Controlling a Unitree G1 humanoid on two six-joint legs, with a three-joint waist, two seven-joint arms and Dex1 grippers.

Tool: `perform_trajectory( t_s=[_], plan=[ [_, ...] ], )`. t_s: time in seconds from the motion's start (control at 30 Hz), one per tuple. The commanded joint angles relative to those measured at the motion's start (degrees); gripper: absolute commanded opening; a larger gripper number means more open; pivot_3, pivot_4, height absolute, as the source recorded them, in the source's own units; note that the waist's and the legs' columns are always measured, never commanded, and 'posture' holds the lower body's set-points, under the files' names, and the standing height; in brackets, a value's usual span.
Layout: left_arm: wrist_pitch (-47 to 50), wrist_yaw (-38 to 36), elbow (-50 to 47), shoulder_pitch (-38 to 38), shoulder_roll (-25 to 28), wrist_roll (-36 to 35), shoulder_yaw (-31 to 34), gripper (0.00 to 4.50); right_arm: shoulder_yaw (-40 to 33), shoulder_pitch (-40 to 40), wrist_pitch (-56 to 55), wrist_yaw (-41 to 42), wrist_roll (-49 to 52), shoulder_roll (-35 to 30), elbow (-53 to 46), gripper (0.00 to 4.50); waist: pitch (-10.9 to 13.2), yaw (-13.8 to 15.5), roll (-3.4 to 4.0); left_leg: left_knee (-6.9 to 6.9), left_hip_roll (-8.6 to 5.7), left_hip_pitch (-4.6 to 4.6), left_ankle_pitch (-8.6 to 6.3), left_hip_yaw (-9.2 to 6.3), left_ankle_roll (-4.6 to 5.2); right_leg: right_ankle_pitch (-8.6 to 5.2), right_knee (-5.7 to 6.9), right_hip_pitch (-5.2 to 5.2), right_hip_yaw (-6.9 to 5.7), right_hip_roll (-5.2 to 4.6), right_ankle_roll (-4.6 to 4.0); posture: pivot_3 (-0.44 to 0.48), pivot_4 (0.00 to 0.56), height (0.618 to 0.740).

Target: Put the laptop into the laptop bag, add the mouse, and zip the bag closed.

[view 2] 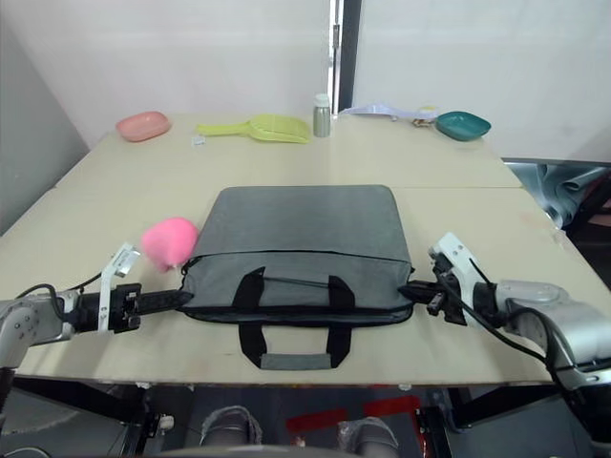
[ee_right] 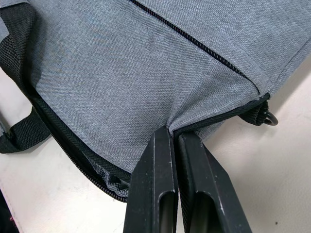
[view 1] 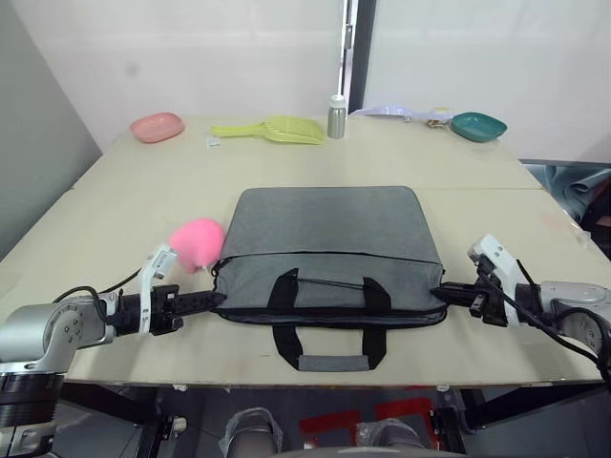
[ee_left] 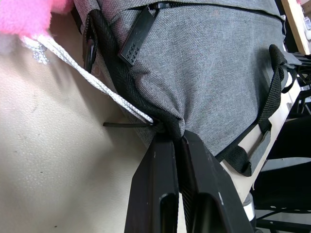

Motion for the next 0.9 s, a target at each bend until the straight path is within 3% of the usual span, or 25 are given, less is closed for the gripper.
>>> perform_trajectory(
  t_s=[0.03, 0.1, 0.13, 0.47, 0.57, 0.73, 0.9],
  plan=[
    [-2.6, -0.08, 0.91, 0.24, 1.86, 0.86, -0.6, 0.04, 0.78, 0.38, 0.04, 0.83, -0.51, 0.21, 0.05, 0.0, 0.0, 0.02, 0.0, -0.01, 0.0, 0.02, 0.0, 0.01, 0.0, 0.0, 0.0, 0.0, 0.01, 0.0, 0.0, 0.0, 0.15, 0.74],
    [-3.64, -0.44, 1.52, -0.75, 2.23, 0.99, -0.89, 0.0, 0.19, 0.47, 0.28, 1.09, -0.06, 0.03, 0.09, 0.78, 0.0, 0.01, 0.0, -0.01, 0.0, 0.04, 0.0, 0.03, 0.0, 0.0, 0.01, 0.0, 0.03, 0.0, 0.0, 0.0, 0.15, 0.74],
    [-4.7, -0.74, 1.72, -0.93, 2.54, 1.37, -1.22, 0.0, -0.1, 0.47, 0.44, 1.14, 0.1, -0.03, 0.2, 0.95, 0.0, 0.01, 0.0, -0.01, 0.0, 0.05, 0.0, 0.04, 0.0, 0.0, 0.02, 0.0, 0.04, 0.0, 0.0, 0.0, 0.15, 0.74],
    [-7.24, -4.48, 3.04, -2.21, 7.06, 0.72, -1.9, 3.51, -3.09, 0.96, 0.63, 2.43, 0.97, -0.86, 2.21, 4.39, 0.02, 0.15, 0.0, -0.02, 0.0, 0.02, -0.01, 0.08, 0.01, 0.0, 0.0, -0.03, 0.06, 0.0, 0.0, 0.0, 0.15, 0.74],
    [-9.36, -8.27, 2.2, -0.71, 10.74, 1.23, -1.55, 4.45, -6.45, 1.94, 0.95, 3.98, 2.19, -2.32, 2.2, 4.5, 0.03, 0.18, -0.01, -0.04, 0.0, -0.02, -0.01, 0.08, 0.02, 0.0, 0.0, -0.08, 0.06, 0.01, 0.0, 0.0, 0.15, 0.74],
    [-18.18, -17.72, 3.14, 3.03, 18.53, 2.87, 1.24, 4.45, -14.44, 5.36, 0.51, 8.02, 4.43, -5.79, 1.0, 4.5, 0.06, 0.31, -0.03, -0.07, -0.01, -0.14, -0.03, 0.13, 0.06, 0.0, -0.08, -0.18, 0.09, -0.01, 0.0, 0.0, 0.15, 0.74],
    [-18.06, -23.29, 0.96, -2.64, 21.38, -4.29, 8.17, 4.45, -22.9, 8.46, -0.54, 10.29, 6.82, -7.93, -7.47, 4.5, 0.13, 0.81, -0.08, -0.09, 0.0, -0.19, -0.02, 0.12, 0.07, 0.0, -0.07, -0.26, 0.06, 0.0, 0.0, 0.0, 0.15, 0.74]
  ],
)
